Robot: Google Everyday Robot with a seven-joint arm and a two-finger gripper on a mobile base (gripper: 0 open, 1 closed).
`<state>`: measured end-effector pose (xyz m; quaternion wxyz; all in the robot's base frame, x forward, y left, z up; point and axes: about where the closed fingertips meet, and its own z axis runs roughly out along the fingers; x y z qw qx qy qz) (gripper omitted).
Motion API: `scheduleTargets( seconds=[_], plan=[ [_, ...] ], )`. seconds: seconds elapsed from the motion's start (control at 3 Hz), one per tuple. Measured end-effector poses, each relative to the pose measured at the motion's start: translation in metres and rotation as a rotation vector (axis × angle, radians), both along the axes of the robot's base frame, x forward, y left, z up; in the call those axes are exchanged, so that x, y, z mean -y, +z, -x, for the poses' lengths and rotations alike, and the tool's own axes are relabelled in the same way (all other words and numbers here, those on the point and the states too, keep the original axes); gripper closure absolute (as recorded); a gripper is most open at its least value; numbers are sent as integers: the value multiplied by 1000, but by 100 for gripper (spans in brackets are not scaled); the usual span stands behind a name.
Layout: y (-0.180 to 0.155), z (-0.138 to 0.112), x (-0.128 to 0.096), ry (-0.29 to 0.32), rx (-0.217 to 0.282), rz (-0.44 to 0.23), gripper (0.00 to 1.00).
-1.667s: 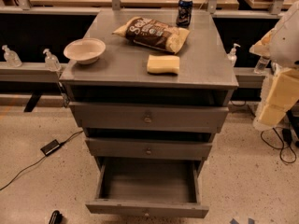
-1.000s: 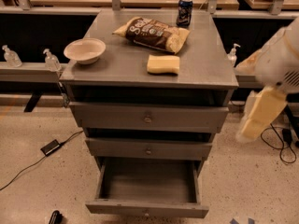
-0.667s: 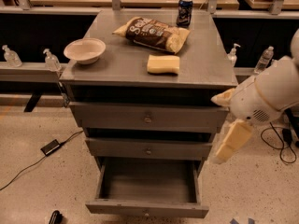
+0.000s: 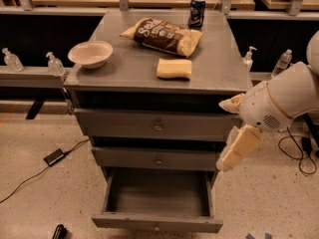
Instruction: Close bottom drawer
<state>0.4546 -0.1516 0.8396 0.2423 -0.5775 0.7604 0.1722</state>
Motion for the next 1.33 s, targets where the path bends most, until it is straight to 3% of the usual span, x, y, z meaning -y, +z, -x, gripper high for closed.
scheduleTargets(
  seconds=[0.33,0.67,1.0,1.33],
  plan=[
    [-18,-2,0,9,4,-57,0],
    [-103,-3,-12,39,5,-222,0],
    [-179,-6,-20,84,38,-326,0],
    [-247,-8,-25,112,48,-370,0]
  ],
)
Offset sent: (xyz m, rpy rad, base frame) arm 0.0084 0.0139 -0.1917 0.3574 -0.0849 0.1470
